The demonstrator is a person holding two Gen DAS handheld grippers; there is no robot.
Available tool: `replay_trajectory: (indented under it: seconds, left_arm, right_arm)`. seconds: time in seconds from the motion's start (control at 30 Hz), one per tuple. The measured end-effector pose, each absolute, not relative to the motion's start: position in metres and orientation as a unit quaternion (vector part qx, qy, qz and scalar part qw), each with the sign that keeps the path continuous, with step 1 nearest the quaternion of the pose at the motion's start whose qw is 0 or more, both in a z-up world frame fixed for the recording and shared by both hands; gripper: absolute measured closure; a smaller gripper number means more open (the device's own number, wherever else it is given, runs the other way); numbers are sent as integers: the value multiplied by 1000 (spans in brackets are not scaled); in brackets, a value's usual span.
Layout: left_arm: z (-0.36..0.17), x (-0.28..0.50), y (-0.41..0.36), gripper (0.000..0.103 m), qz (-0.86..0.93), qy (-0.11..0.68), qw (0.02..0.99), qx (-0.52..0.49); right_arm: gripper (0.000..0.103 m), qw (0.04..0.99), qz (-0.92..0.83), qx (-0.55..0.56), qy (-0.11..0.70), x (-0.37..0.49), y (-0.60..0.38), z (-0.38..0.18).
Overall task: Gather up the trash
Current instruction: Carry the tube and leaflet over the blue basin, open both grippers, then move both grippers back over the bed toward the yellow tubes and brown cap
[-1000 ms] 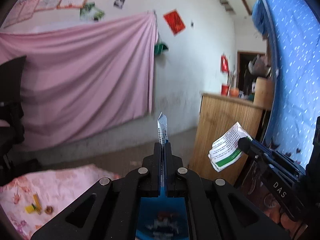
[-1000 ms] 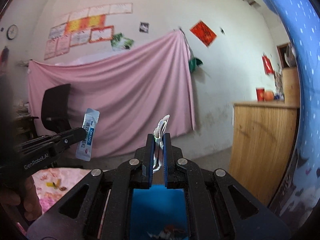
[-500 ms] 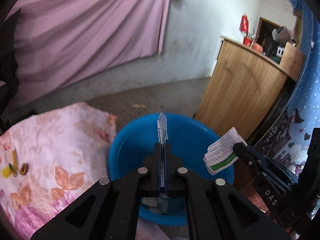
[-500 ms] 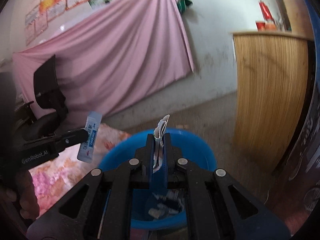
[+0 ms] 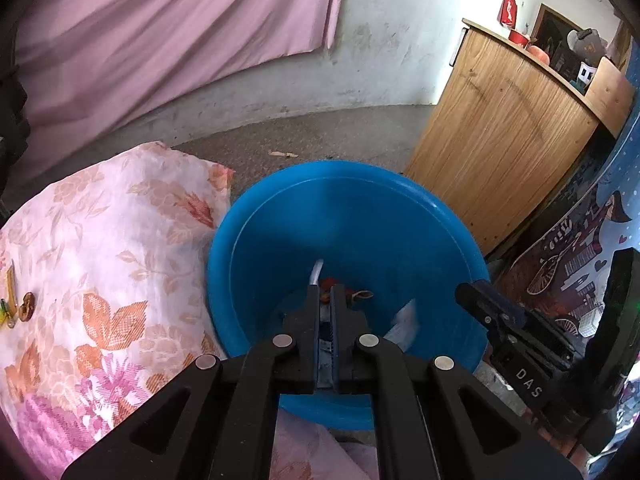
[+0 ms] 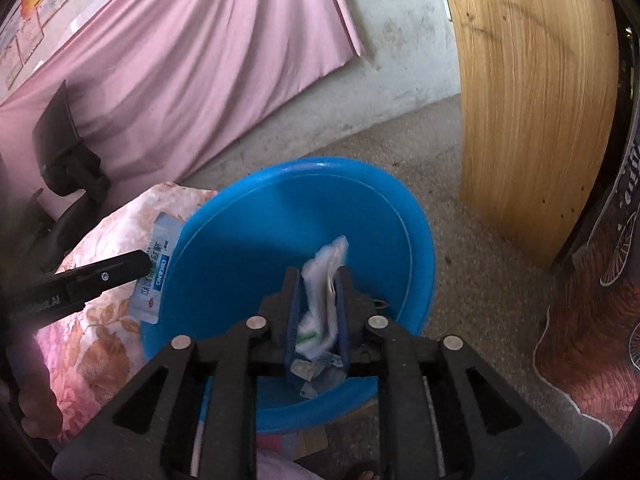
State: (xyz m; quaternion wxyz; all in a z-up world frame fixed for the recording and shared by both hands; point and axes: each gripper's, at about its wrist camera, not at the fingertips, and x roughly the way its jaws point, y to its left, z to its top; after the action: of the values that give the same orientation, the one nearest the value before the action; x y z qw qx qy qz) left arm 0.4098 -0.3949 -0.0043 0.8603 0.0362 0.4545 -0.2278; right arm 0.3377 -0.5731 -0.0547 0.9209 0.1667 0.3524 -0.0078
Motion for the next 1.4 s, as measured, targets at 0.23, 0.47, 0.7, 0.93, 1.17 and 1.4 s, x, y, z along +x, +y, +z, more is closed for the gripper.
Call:
replay_trajectory:
  seconds: [0.23, 0.47, 0.7, 0.93, 1.17, 1.4]
  left_arm:
    - [6, 402, -371, 73, -213, 441, 872, 6]
    - [33, 385, -338, 43, -207, 406, 889, -30]
    - [59, 363, -304, 5, -191, 343, 918, -63]
    - [81, 333, -284, 2, -175, 282, 942, -54]
    - [108, 306, -259, 2, -157, 226, 960, -53]
    - [137, 283, -220, 2, -130, 173, 974, -59]
  right_arm:
    - [34, 923, -6, 164, 348, 335, -571, -43]
    - [8, 929, -7, 162, 334, 329, -561, -26]
    - [0, 939, -17, 164, 301, 318, -555, 2]
    - [0, 954, -13, 143, 263, 302, -540, 33]
    - [0, 967, -12, 113, 227, 286, -514, 60]
    - [0, 978, -2, 94, 188, 274, -490, 96]
